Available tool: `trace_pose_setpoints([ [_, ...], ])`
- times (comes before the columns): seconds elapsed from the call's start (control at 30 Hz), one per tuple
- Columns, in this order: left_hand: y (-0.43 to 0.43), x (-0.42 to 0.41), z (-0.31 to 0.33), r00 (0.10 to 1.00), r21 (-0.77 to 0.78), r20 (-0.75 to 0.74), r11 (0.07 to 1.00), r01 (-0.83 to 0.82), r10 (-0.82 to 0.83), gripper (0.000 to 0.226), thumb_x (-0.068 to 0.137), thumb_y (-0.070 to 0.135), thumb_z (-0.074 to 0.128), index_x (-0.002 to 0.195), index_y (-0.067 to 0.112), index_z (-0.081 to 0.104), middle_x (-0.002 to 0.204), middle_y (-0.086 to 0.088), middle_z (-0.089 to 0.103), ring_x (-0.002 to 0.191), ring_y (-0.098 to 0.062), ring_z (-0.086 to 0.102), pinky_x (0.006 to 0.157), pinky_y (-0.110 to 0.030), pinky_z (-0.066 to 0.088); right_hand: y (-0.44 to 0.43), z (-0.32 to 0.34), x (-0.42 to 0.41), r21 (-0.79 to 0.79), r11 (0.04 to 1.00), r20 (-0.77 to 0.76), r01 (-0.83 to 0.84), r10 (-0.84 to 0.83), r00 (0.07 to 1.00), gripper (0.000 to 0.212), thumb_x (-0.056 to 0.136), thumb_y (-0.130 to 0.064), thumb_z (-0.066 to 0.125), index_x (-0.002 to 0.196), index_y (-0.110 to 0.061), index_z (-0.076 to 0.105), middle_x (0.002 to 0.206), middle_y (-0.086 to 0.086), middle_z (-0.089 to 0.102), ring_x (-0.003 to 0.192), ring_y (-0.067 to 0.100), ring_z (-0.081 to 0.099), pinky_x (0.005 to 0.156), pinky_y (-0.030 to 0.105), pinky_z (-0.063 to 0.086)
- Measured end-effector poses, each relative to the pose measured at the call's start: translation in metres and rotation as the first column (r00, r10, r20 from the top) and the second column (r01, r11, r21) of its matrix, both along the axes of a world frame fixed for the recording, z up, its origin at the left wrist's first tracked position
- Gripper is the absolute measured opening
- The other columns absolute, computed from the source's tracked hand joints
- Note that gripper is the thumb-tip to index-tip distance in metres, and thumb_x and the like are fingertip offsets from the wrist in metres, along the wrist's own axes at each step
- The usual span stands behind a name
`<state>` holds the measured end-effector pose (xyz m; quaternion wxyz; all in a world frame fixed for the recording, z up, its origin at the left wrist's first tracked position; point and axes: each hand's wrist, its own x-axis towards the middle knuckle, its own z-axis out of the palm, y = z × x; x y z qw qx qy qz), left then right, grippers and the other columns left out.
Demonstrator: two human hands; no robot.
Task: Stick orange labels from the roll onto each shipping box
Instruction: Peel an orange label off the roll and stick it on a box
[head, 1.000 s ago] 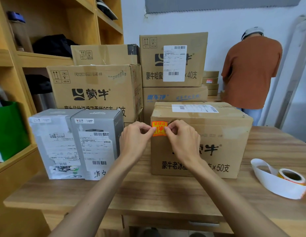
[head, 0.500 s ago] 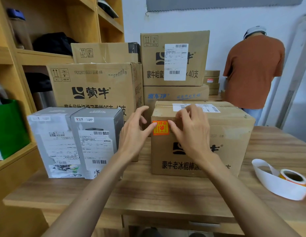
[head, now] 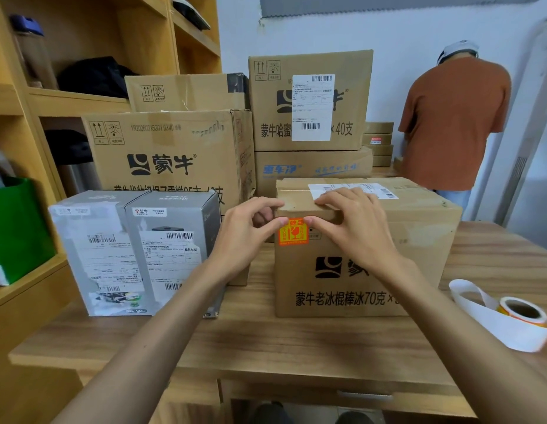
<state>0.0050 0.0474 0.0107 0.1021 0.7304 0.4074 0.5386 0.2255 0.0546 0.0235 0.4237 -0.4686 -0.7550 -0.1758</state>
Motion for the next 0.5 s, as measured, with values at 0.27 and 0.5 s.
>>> trace_pose_setpoints([
  [0.27, -0.003, -0.003, -0.005, 0.994, -0.004, -0.101, 0.999, 0.045, -0.045, 0.043, 0.086, 0.033, 0.080, 0.125, 0.033, 0.061, 0.087, 0.007, 0.062, 0.075, -0.013, 0.061, 0.069, -0.036, 0.056, -0.004, -0.008, 0.004, 0.033, 0.999, 0.158, 0.013, -0.018, 0.987, 0.063, 0.077, -0.072, 0.057, 0.115, -0.021, 0.060, 0.116, -0.005, 0.062, 0.106, 0.019, 0.053, 0.092, 0.035, 0.034],
  [0.5, -0.001, 0.004, -0.013, 0.951, 0.087, -0.300, 0.995, -0.055, 0.079, 0.064, 0.087, 0.037, 0.078, 0.137, 0.035, 0.039, 0.093, 0.011, 0.054, 0.082, -0.006, 0.058, 0.071, -0.028, 0.052, -0.001, -0.017, -0.001, 0.114, 0.990, 0.219, 0.089, -0.112, 0.969, 0.069, 0.075, -0.067, 0.065, 0.120, -0.016, 0.058, 0.124, 0.001, 0.061, 0.113, 0.024, 0.055, 0.094, 0.041, 0.039],
])
